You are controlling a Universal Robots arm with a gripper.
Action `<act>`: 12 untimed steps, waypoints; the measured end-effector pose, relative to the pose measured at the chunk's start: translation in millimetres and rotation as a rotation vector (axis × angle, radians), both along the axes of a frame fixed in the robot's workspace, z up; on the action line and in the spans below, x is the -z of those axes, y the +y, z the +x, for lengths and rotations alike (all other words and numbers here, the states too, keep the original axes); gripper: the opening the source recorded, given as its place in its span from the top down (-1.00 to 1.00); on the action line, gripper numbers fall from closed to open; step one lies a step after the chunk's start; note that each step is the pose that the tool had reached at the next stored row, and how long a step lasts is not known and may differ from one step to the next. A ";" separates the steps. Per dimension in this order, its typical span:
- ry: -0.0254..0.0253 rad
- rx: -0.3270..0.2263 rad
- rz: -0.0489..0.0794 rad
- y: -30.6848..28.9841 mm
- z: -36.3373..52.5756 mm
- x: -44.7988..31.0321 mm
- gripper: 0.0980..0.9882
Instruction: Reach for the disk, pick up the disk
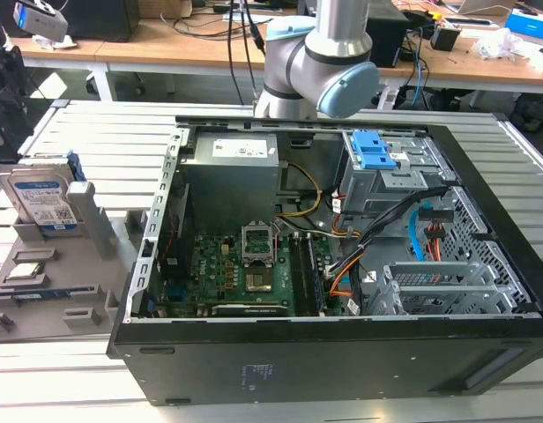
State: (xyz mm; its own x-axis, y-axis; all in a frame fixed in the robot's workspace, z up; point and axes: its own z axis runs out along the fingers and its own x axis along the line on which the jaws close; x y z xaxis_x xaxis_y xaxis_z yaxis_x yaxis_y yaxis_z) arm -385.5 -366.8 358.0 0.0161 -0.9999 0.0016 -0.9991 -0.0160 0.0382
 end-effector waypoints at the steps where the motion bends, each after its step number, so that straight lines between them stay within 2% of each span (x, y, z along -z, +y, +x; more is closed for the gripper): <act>1: -0.0001 0.002 -0.001 0.5 -1.8 3.1 0.00; 8: 0.0001 0.002 -0.004 2.6 -9.0 17.7 0.00; 10: 0.0000 0.002 -0.005 10.0 -15.4 22.2 0.00; 12: 0.0003 0.002 -0.005 13.0 -21.2 25.6 0.00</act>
